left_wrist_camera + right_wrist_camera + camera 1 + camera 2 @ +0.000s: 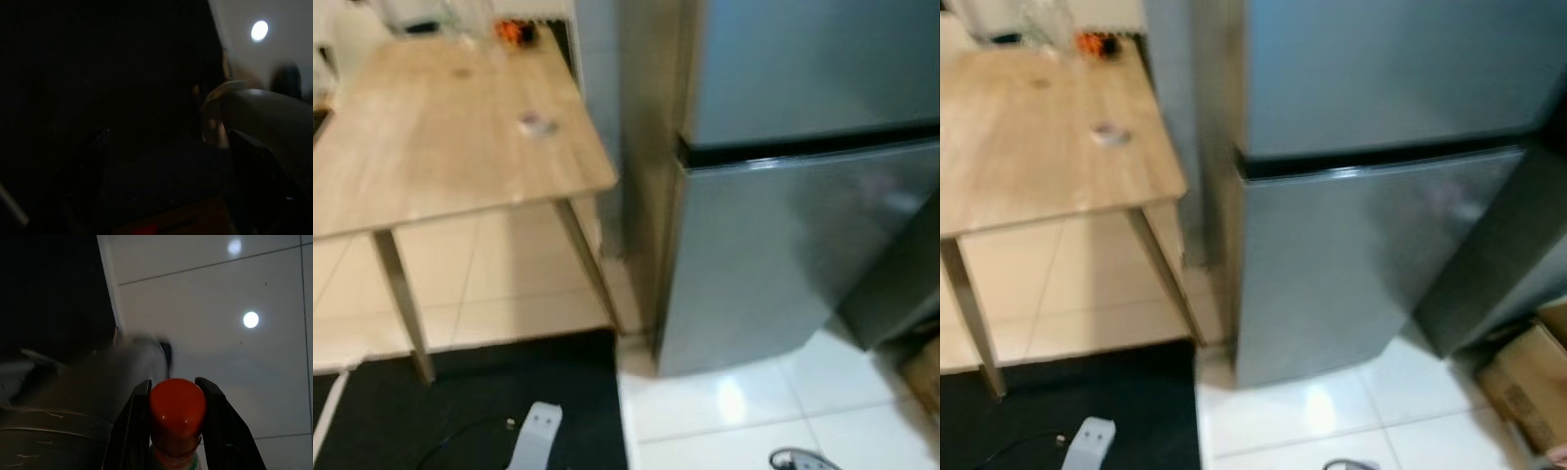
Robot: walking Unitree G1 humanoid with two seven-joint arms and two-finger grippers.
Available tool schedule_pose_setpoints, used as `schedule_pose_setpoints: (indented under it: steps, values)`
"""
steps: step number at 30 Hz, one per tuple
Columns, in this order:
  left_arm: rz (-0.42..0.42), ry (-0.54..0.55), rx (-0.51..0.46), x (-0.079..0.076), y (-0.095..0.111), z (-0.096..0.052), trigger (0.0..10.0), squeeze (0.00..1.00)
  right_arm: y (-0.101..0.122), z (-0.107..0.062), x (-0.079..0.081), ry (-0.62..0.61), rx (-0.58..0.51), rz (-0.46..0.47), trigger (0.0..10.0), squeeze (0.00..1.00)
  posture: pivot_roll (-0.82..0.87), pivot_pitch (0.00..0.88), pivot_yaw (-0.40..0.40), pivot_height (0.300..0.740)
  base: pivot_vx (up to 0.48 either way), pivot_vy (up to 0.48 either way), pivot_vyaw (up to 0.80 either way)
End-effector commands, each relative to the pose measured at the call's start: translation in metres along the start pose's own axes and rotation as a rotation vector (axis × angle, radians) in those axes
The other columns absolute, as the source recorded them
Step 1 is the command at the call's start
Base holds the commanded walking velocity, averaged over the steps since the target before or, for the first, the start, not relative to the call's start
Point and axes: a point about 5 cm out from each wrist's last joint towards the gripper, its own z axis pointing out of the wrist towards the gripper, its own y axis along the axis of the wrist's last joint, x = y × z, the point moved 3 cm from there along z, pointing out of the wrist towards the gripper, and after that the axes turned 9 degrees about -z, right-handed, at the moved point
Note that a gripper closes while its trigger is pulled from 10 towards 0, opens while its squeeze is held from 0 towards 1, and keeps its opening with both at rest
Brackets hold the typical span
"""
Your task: Restocking fridge
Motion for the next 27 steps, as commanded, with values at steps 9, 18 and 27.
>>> schedule_pose_setpoints:
  steps: [9, 18, 27]
  values:
    - [0.013, -0.02, -0.047, -0.006, 0.016, 0.002, 10.0, 0.0, -0.013, -0.005, -0.012, -0.033, 0.032, 0.013, 10.0, 0.0, -0.03, 0.0, 0.008, 0.74, 0.309, 0.0, 0.0]
    - [0.019, -0.029, -0.051, -0.005, 0.02, 0.002, 10.0, 0.0, -0.014, -0.005, -0.011, -0.032, 0.033, 0.02, 10.0, 0.0, -0.03, 0.0, 0.008, 0.74, 0.0, -0.267, 0.0]
    - [-0.014, -0.023, -0.096, -0.006, 0.033, 0.002, 10.0, 0.0, -0.013, -0.005, -0.011, -0.035, 0.032, 0.023, 10.0, 0.0, -0.03, 0.0, 0.006, 0.74, 0.0, -0.328, 0.0]
